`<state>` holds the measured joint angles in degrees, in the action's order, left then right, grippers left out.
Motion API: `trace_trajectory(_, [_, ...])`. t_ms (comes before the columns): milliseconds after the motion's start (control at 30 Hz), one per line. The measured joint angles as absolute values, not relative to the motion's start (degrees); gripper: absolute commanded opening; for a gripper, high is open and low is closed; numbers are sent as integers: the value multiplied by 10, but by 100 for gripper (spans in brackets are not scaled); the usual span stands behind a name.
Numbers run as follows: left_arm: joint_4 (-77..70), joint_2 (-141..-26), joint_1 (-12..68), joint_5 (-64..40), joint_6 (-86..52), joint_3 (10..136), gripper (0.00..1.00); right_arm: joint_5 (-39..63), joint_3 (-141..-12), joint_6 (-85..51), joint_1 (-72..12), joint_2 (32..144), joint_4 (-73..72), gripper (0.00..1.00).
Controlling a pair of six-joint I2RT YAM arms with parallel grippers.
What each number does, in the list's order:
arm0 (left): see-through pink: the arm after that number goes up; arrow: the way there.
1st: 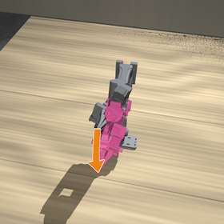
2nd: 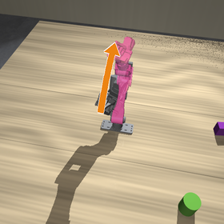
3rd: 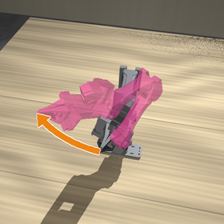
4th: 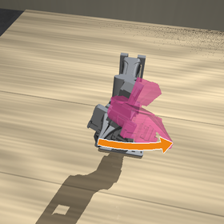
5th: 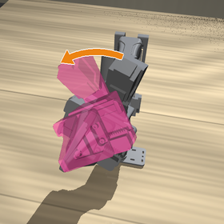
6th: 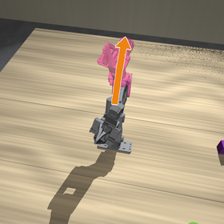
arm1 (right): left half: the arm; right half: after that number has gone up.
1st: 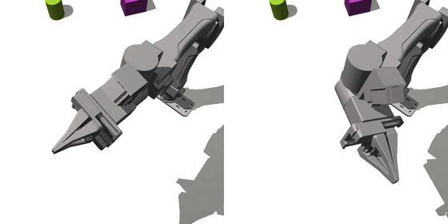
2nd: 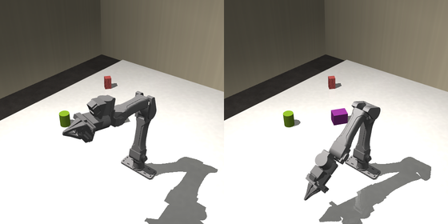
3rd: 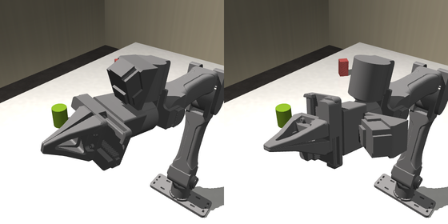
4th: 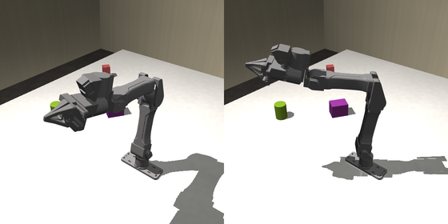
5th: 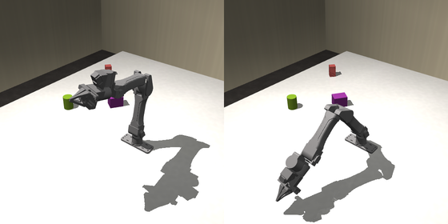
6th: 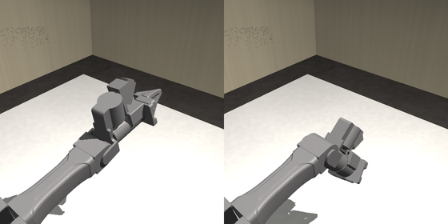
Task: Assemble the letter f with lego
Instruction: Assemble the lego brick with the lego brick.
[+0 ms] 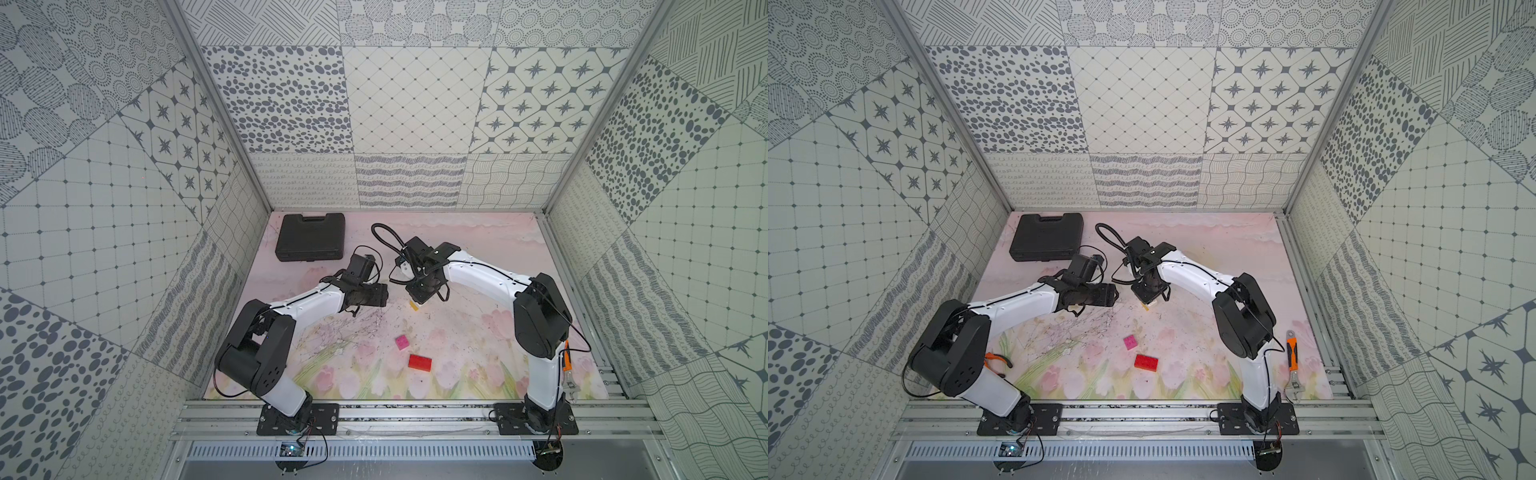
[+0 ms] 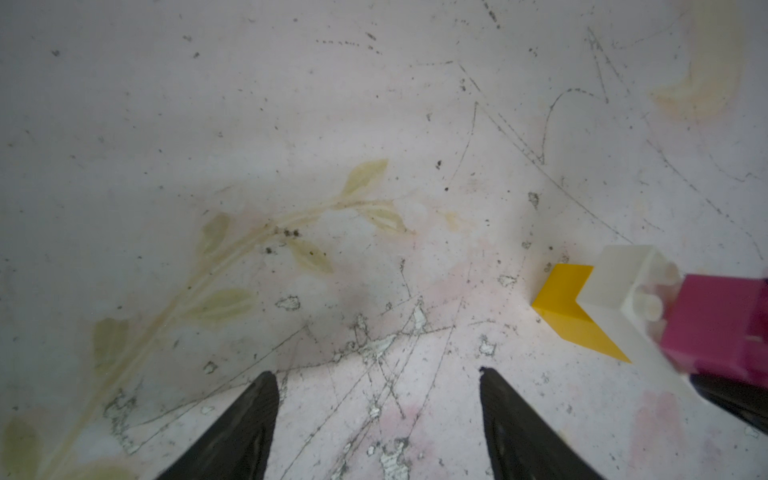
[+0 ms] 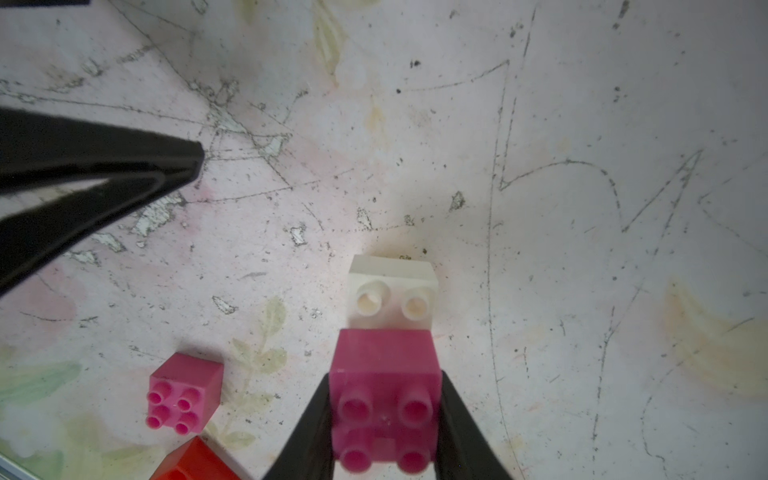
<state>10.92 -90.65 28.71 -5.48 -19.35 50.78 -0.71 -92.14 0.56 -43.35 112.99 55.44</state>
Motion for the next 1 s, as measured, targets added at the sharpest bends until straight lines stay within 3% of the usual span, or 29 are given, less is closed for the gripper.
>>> trace_trajectory(667, [109, -907, 287, -55, -193, 508, 77, -8, -915, -52, -437, 1135, 546, 33])
trace_trajectory(1000, [109, -907, 287, -55, -193, 508, 77, -4, -909, -58, -437, 1152, 548, 46])
